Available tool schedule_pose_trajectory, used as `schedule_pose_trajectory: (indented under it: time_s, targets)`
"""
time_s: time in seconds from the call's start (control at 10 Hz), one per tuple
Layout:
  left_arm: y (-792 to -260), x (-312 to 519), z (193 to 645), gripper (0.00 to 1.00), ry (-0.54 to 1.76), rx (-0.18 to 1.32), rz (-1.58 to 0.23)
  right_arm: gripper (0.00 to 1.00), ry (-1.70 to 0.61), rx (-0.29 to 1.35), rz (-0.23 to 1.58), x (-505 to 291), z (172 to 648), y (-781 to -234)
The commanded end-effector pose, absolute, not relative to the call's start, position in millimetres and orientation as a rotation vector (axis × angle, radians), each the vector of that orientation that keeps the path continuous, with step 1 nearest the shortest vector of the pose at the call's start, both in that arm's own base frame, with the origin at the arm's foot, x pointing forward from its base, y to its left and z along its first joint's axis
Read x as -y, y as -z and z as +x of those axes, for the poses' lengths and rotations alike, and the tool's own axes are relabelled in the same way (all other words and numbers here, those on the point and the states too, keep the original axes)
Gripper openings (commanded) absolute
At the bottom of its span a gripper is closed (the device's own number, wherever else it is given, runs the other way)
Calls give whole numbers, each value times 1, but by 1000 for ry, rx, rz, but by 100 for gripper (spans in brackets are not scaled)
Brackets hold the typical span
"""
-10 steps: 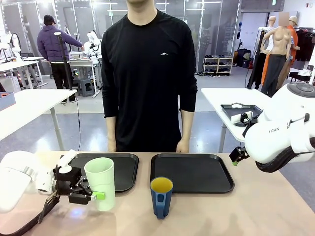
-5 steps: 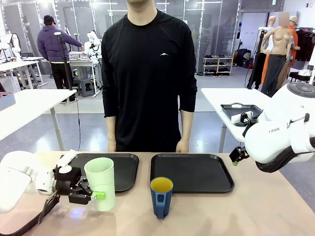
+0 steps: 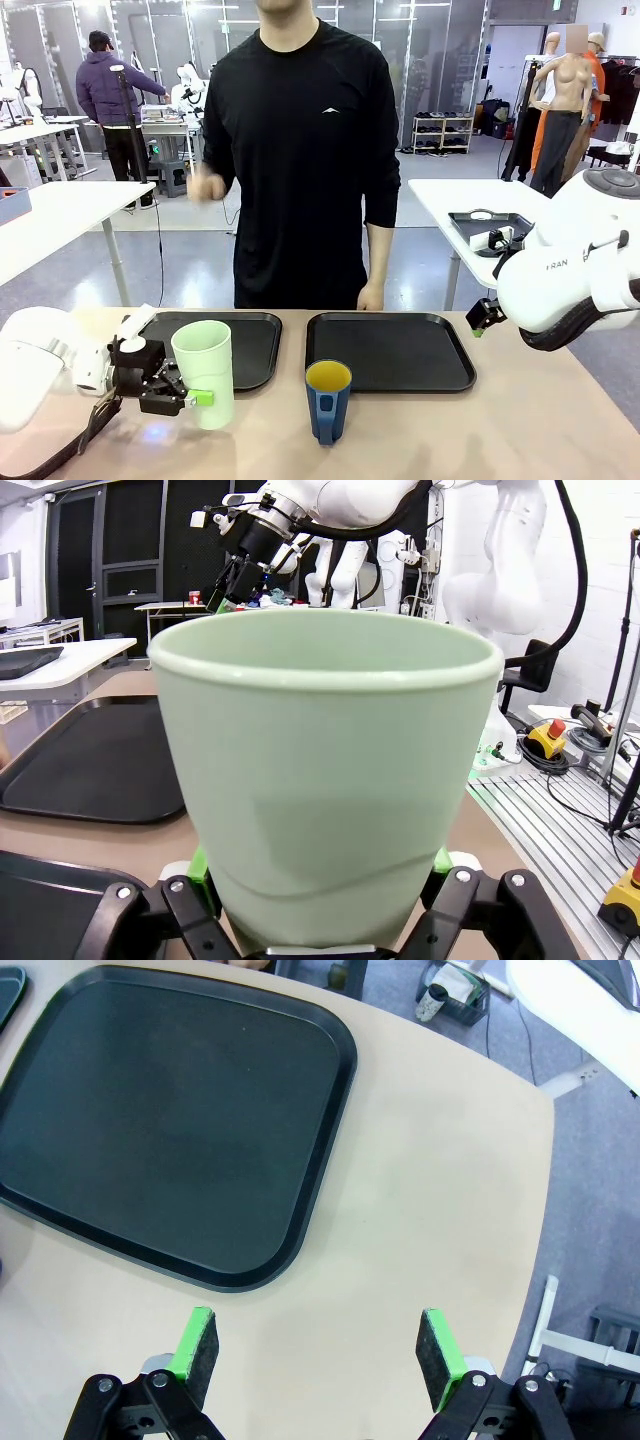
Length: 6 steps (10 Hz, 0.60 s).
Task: Sort and store the cups by type.
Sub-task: Place the picked Reusable plastic cup into the Flat Tray indicated by the person.
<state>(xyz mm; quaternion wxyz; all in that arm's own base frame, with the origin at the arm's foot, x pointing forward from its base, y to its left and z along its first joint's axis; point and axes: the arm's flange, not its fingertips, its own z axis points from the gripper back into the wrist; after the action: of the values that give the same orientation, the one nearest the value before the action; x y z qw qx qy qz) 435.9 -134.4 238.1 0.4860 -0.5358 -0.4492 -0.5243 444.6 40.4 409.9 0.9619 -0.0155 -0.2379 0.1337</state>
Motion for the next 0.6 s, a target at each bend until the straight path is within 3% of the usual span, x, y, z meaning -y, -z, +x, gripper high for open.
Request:
schedule_pose_trajectory:
  time_s: [0.0,0.5]
  targets:
    - [-240,136,437,28,1275,1101,-1304,100,-270,480,-29,-40,444,-409]
    - [-240,136,437,28,1275,1101,-1304,100,-270,480,-29,-40,444,-409]
